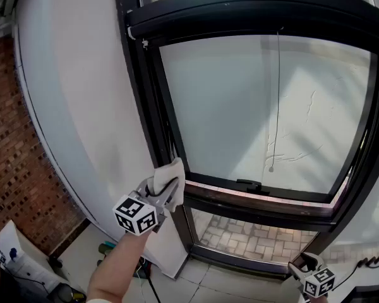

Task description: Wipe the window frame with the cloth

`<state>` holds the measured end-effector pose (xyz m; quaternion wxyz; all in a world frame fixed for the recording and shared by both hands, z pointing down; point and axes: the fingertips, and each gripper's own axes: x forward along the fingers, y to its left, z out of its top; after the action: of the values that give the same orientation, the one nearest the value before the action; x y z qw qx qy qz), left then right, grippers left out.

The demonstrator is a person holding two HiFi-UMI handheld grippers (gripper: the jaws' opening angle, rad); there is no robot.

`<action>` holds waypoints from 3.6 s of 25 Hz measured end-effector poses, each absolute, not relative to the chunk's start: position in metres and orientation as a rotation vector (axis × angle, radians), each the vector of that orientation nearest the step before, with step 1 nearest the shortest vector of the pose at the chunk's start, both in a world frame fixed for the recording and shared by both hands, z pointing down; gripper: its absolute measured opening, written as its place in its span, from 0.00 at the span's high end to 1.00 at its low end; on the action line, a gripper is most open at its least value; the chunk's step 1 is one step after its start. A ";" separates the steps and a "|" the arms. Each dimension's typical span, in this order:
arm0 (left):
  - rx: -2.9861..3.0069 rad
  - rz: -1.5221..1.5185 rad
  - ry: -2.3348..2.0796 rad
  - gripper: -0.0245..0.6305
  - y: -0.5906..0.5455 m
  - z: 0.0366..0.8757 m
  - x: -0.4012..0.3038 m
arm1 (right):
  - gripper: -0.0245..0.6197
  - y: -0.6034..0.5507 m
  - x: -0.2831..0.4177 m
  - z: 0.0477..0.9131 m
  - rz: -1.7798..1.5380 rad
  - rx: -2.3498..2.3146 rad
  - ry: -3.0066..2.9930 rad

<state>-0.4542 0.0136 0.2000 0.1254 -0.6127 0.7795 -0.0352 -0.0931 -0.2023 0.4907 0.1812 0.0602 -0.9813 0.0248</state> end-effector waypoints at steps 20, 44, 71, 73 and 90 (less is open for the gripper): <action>-1.148 -0.108 2.230 0.81 -0.010 -0.194 -0.620 | 0.60 -0.181 -0.174 0.440 0.105 0.245 -2.855; -1.436 -0.066 1.953 0.81 -0.167 -0.203 -0.413 | 0.60 -0.213 -0.057 0.465 0.233 0.456 -2.805; -1.607 -0.046 1.800 0.81 -0.317 -0.207 -0.177 | 0.60 -0.256 0.089 0.487 0.311 0.549 -2.826; -1.619 -0.048 1.786 0.81 -0.328 -0.208 -0.162 | 0.60 -0.257 0.097 0.488 0.320 0.564 -2.831; -1.750 -0.080 1.627 0.81 -0.412 -0.202 -0.030 | 0.60 -0.258 0.164 0.490 0.359 0.768 -2.826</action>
<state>-0.0302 -0.4117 -0.2023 0.3667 -0.6809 0.6332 -0.0312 0.1642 -0.2582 0.4901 0.0952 0.2592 -0.9535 0.1211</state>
